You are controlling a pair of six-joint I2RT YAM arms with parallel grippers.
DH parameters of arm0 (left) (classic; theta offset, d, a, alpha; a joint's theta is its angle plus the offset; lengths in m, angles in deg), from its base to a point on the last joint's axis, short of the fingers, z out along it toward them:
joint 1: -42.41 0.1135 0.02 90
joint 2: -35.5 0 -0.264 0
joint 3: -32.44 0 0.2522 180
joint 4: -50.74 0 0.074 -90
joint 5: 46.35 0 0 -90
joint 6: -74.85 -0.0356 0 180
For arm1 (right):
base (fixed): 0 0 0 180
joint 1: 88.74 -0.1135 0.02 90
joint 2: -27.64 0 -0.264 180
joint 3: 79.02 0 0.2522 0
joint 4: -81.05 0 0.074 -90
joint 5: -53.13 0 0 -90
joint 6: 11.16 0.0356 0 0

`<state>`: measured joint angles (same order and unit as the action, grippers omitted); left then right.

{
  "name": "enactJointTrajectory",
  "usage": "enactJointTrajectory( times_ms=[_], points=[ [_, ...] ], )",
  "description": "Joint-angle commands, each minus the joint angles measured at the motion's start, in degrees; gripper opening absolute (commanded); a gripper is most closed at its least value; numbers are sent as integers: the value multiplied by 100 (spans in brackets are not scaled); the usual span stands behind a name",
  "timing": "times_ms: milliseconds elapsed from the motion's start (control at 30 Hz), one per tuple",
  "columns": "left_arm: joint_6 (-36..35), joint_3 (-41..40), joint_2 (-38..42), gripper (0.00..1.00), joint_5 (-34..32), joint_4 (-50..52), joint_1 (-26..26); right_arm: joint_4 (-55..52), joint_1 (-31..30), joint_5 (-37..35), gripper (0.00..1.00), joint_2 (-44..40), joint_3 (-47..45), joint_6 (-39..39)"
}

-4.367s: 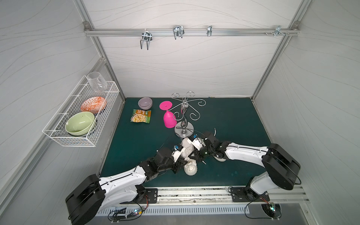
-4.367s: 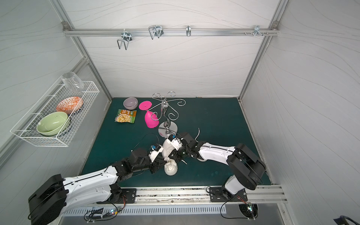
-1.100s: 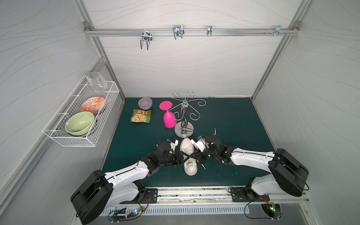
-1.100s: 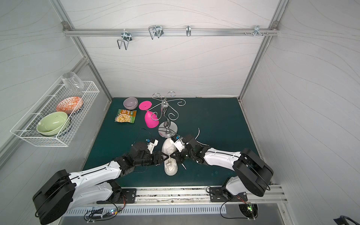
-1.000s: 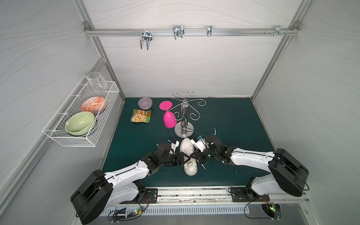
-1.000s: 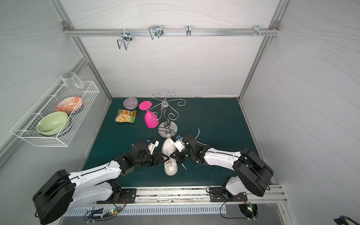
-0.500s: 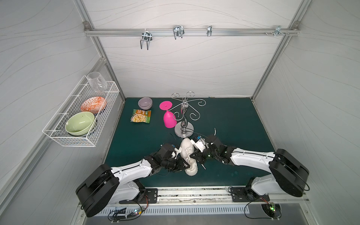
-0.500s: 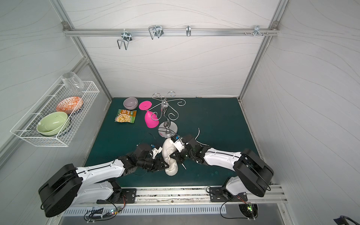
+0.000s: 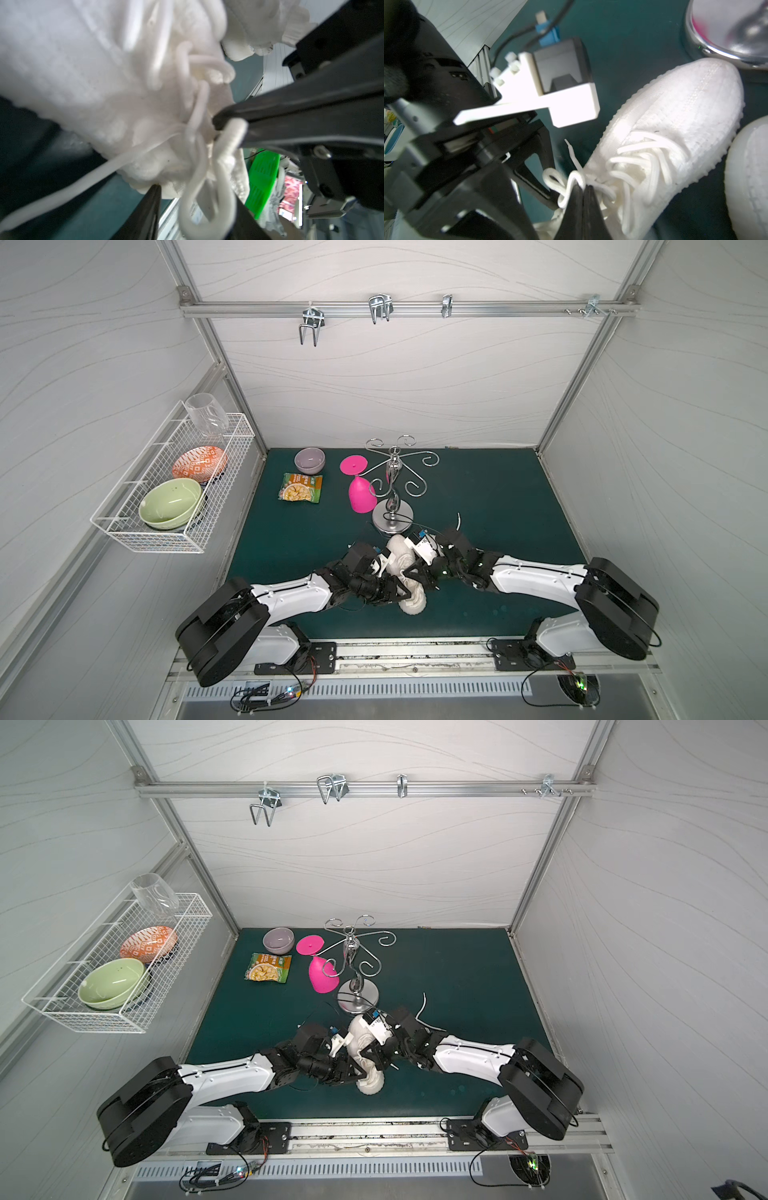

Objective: Tie the shoes
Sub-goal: Cross the shoelace with the shoelace.

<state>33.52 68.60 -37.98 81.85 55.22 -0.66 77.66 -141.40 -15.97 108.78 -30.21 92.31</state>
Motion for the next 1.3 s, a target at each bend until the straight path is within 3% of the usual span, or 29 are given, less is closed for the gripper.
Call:
enactJointTrajectory(
  times_ms=[0,200,567,833,933,1167,1267],
  points=[
    [-223,-84,148,66,-699,943,-53,-173,-42,-135,0,-45,-146,-144],
    [-165,21,962,80,-1040,1437,-39,-184,-36,-173,0,-138,-204,-174],
    [661,-66,1344,81,-1202,732,348,-127,-36,-192,0,-209,-288,-122],
    [978,-141,1086,82,-1181,104,509,-88,-38,-202,0,-226,-323,-99],
    [969,-97,869,75,-1029,-9,519,-86,-34,-218,0,-248,-334,-86],
    [1048,-82,362,45,-386,-444,504,-134,-34,-375,0,-469,-315,-28],
    [1101,-69,143,39,-159,-644,509,-234,-42,-403,0,-546,-257,-44]
  ],
)
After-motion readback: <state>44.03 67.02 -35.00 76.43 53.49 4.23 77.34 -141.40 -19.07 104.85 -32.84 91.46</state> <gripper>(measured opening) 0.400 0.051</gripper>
